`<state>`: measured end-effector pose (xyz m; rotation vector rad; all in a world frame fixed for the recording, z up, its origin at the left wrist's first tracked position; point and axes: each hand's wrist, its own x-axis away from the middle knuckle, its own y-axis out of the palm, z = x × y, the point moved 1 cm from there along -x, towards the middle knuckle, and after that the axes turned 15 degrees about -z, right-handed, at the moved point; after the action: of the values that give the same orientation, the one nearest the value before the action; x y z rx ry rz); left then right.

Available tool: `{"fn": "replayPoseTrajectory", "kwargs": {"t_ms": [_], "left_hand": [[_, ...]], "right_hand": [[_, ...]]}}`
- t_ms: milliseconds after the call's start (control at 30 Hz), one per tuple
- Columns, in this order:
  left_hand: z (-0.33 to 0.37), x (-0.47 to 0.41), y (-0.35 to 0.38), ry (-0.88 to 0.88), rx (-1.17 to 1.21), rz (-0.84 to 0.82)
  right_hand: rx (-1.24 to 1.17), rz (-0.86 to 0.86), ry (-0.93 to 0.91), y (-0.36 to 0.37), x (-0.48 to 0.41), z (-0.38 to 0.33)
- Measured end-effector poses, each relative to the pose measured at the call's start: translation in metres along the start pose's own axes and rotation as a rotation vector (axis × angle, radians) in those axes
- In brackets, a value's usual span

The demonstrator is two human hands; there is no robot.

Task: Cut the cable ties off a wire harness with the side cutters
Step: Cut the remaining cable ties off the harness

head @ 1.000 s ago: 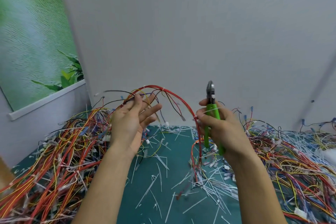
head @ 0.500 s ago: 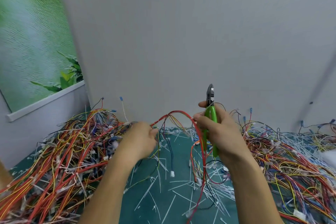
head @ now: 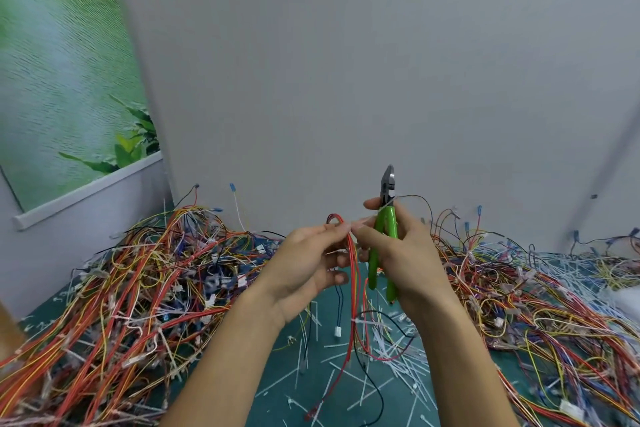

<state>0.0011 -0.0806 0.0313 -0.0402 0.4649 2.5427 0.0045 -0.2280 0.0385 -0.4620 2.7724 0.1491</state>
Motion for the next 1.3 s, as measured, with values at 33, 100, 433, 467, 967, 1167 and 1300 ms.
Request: {"fn": "replayPoseTrajectory", "kwargs": {"t_ms": [33,100,433,467,967,1167,1300], "left_hand": [[0.0,-0.001,-0.001,0.009,0.007,-0.029],[-0.001,-0.001,-0.003,0.032,-0.006,-0.07],[-0.004,-0.003,0.002,0.152,0.057,-0.145],[-0.004,-0.002,0.004,0.157,0.06,-0.142],[0.005,0.007,0.007,0.237,-0.043,-0.144],[0.017,0.012,-0.007,0.351,-0.198,-0.003],[0.015,0.01,-0.01,0.388,-0.328,0.115]], "right_hand": [[-0.014,-0.005,0.004,0.0,0.0,0.0],[-0.05,-0.01,0.013,-0.002,-0.001,0.0],[-0.378,-0.063,0.042,-0.004,-0.003,-0.002],[-0.377,-0.055,0.041,-0.004,-0.003,-0.001],[-0.207,0.162,-0.052,-0.031,-0.003,-0.002],[-0.84,0.244,-0.03,-0.059,0.002,-0.014],[-0.965,-0.005,-0.05,-0.058,0.015,-0.029]]}}
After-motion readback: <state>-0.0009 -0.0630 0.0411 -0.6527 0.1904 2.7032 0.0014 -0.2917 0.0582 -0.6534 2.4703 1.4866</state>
